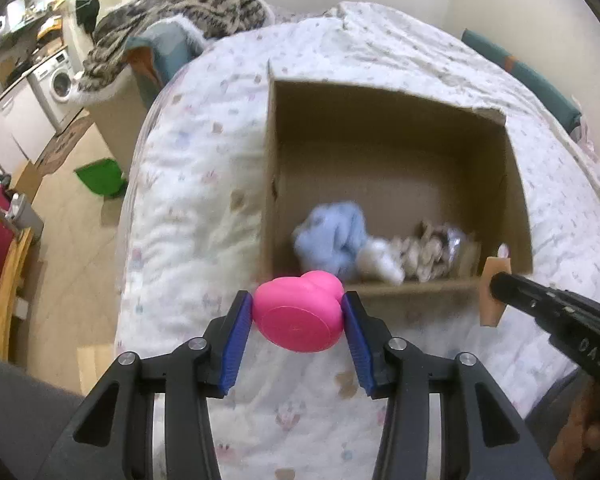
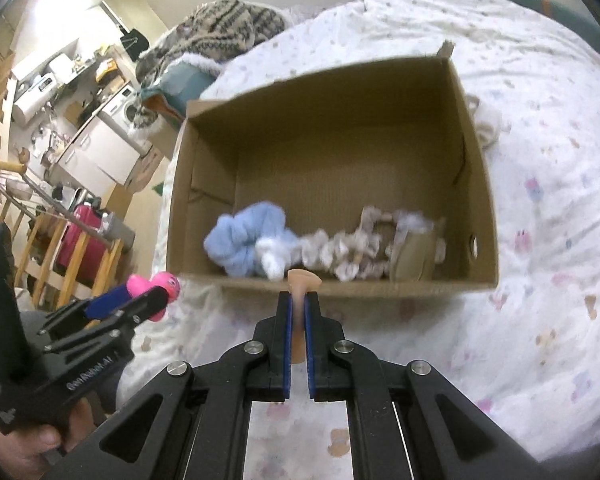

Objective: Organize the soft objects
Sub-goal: 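Carry both items into the box and open both tools to release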

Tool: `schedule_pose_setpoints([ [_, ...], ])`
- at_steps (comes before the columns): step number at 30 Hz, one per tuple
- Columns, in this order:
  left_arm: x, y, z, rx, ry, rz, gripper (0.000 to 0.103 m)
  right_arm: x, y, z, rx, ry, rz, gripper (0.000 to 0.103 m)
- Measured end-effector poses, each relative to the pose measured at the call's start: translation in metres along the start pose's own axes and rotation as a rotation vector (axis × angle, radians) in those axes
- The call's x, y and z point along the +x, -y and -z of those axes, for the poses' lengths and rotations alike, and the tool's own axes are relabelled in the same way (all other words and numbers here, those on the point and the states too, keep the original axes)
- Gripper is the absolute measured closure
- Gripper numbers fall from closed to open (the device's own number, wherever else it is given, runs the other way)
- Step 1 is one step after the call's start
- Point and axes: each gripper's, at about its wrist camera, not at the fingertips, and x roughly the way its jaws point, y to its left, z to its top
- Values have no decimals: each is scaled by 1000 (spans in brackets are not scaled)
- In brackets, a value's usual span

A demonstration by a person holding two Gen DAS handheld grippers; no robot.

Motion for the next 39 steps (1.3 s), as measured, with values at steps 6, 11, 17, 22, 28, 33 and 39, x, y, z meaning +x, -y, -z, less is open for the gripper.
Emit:
schedule_pose_setpoints([
  [6, 6, 15, -27, 25, 43, 20, 61, -7, 15, -26, 15, 76, 26, 96],
  [11, 17, 33, -43, 59, 69, 41, 61, 1, 30, -44, 34, 89, 66, 96],
  [17, 38, 53, -52, 91, 66, 38, 61, 14, 43, -53, 68, 65, 86, 96],
  [22, 57, 61, -56, 91, 48, 20, 61, 26, 54, -54, 115, 30, 86, 96],
  [28, 74, 63, -57, 83, 26, 1, 61, 32, 55, -50, 131, 6, 85, 96],
  [33, 83, 65, -58, 73, 7, 0, 61, 37, 54, -47, 126, -14, 103, 96],
  [39, 90, 66, -56, 86, -3, -9, 60, 45, 59, -44, 146, -55, 127, 95],
])
